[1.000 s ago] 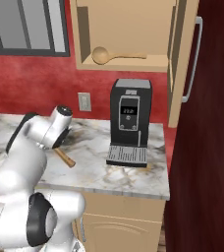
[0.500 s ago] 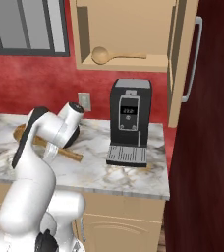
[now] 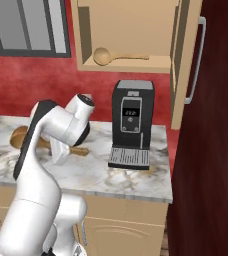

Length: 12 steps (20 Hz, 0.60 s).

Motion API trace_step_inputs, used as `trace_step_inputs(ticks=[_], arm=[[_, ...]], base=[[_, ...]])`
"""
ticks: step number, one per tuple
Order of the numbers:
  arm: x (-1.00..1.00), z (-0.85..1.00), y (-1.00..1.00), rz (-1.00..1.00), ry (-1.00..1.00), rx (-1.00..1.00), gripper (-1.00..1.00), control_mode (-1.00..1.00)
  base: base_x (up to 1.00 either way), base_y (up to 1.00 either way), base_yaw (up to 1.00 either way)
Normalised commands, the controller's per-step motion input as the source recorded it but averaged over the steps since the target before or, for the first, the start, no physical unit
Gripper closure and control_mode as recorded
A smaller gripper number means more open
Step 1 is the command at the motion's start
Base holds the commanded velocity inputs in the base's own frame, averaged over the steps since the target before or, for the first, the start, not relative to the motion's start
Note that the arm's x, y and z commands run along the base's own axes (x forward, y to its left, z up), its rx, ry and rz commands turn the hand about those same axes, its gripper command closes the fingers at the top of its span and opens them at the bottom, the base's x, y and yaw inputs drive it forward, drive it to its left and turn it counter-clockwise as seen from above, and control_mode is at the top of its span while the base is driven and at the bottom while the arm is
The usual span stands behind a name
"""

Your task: Organize the utensils by type. Pick up the wooden spoons from the counter and place them in the open cabinet. Then pick up the metallic utensils from the counter and place them in the open drawer.

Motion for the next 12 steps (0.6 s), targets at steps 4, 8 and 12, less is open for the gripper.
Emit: trace_step_inputs(ticks=[4,8,12], arm=[[-0.28,0.53,-0.33,-0.03,-0.03,0.0,1.0,-1.0],[-0.19,0.53,-0.35,-0.09,-0.07,0.0,1.0,-1.0],[-0.03,0.42,-0.33,-0.14,-0.02,-0.05,1.0,-1.0]], base=[[0.0,0.0,0.0],[0.0,0.0,0.0],[0.0,0.0,0.0]])
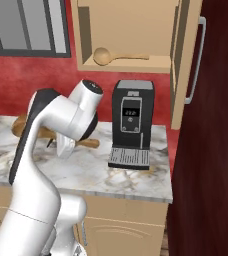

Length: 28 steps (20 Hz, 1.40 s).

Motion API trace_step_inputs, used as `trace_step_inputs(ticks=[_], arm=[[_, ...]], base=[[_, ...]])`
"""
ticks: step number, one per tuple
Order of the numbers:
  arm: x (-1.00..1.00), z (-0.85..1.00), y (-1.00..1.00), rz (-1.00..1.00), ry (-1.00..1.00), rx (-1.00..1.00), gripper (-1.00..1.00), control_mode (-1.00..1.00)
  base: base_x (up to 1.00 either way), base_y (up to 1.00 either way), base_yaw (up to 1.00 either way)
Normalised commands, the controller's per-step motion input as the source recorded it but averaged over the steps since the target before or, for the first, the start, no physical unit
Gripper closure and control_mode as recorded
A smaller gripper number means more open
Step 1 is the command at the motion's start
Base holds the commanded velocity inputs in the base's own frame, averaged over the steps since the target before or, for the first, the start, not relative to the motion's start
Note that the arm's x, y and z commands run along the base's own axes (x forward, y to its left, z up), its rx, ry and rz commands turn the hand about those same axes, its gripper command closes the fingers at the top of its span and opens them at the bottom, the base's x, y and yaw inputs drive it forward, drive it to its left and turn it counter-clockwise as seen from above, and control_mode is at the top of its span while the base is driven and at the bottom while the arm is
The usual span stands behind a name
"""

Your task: Organize the utensils by type. Pick up the wooden spoons from the counter and place them in the open cabinet. Then pick up the metallic utensils from the counter and place them in the open drawer.

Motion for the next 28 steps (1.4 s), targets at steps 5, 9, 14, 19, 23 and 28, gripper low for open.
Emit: trace_step_inputs(ticks=[5,9,14,19,23,28], arm=[[-0.04,0.58,-0.3,-0.07,0.0,-0.04,1.0,-1.0],[-0.03,0.74,-0.27,0.0,0.0,0.0,1.0,-1.0],[0.01,0.6,-0.27,0.0,-0.09,-0.06,1.0,-1.0],[0.1,0.43,-0.2,0.0,-0.24,-0.17,1.0,-1.0],[0.24,0.22,-0.14,0.0,-0.26,-0.27,1.0,-1.0],[0.27,0.11,-0.07,0.0,-0.3,-0.27,1.0,-1.0]], base=[[0.0,0.0,0.0],[0.0,0.0,0.0],[0.0,0.0,0.0],[0.0,0.0,0.0],[0.0,0.0,0.0],[0.0,0.0,0.0]])
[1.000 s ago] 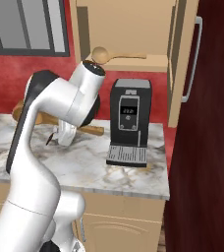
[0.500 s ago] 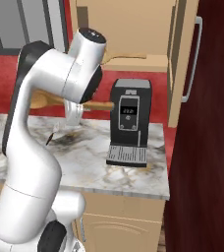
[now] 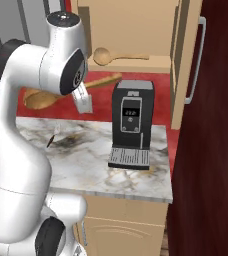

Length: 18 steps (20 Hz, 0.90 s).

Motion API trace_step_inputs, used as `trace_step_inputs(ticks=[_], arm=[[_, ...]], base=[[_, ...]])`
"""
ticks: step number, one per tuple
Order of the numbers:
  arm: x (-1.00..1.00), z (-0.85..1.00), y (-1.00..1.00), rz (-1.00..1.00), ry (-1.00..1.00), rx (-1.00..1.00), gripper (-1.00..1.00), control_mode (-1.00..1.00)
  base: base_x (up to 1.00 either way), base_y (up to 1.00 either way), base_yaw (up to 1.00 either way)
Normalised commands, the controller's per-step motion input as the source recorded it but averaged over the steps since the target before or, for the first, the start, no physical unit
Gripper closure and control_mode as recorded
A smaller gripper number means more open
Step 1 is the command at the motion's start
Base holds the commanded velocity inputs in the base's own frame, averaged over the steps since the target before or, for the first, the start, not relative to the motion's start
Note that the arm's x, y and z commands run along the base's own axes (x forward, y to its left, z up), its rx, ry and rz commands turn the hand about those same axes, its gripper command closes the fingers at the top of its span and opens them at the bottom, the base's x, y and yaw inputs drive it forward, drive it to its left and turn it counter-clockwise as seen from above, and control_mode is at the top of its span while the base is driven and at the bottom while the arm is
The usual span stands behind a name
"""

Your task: Organize the utensils by type. Pick up the wooden spoons from the counter and place them in the open cabinet. Then pick up the metallic utensils from the counter and place them in the open drawer.

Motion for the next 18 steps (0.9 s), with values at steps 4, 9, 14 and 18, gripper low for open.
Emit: trace_step_inputs(ticks=[4,9,14,18], arm=[[0.39,0.19,-0.12,0.0,-0.13,-0.05,1.0,-1.0],[0.37,0.19,-0.14,0.0,0.0,0.01,1.0,-1.0],[0.4,0.1,-0.14,-0.01,0.0,0.09,1.0,-1.0],[0.4,0.06,-0.1,-0.02,0.0,0.12,1.0,-1.0]], base=[[0.0,0.0,0.0],[0.0,0.0,0.0],[0.0,0.0,0.0],[0.0,0.0,0.0]])
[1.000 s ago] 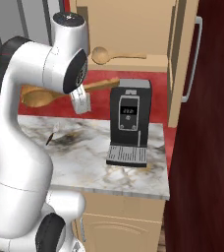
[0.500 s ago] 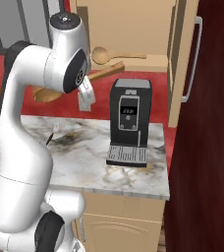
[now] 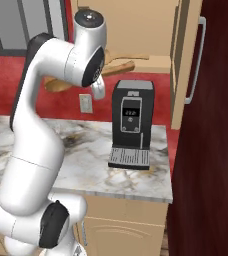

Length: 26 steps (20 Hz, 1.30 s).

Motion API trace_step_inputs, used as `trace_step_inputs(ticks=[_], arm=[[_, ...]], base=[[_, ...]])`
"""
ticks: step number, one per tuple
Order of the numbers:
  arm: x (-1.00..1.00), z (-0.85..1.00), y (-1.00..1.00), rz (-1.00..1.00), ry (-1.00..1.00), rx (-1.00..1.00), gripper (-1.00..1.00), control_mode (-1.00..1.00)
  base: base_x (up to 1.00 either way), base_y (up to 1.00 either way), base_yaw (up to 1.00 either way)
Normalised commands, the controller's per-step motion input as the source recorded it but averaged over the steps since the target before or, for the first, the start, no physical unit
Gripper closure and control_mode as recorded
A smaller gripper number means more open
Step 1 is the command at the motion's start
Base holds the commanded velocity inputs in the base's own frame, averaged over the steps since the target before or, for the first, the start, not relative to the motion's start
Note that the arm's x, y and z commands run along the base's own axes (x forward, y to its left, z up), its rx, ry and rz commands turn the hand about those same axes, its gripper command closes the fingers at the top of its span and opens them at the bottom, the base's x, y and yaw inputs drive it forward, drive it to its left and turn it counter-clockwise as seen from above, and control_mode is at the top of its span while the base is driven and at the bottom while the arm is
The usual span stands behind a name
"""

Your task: Organize the utensils by type. Pick up the wooden spoons from the counter and place them in the open cabinet. Then pick up the metallic utensils from the counter and place them in the open drawer.

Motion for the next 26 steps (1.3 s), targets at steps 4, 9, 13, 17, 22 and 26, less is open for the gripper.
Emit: trace_step_inputs(ticks=[4,9,13,17,22,26], arm=[[0.53,0.02,-0.01,-0.08,0.0,0.04,1.0,-1.0],[0.57,0.0,0.0,-0.06,-0.02,0.0,1.0,-1.0],[0.59,0.02,-0.02,-0.08,-0.01,0.0,1.0,-1.0],[0.53,0.03,-0.1,-0.05,0.0,0.0,1.0,-1.0],[0.57,0.05,-0.1,-0.01,0.0,0.04,1.0,-1.0],[0.61,0.01,-0.09,0.0,0.0,0.07,1.0,-1.0]], base=[[0.0,0.0,0.0],[0.0,0.0,0.0],[0.0,0.0,0.0],[0.0,0.0,0.0],[0.0,0.0,0.0],[0.0,0.0,0.0]])
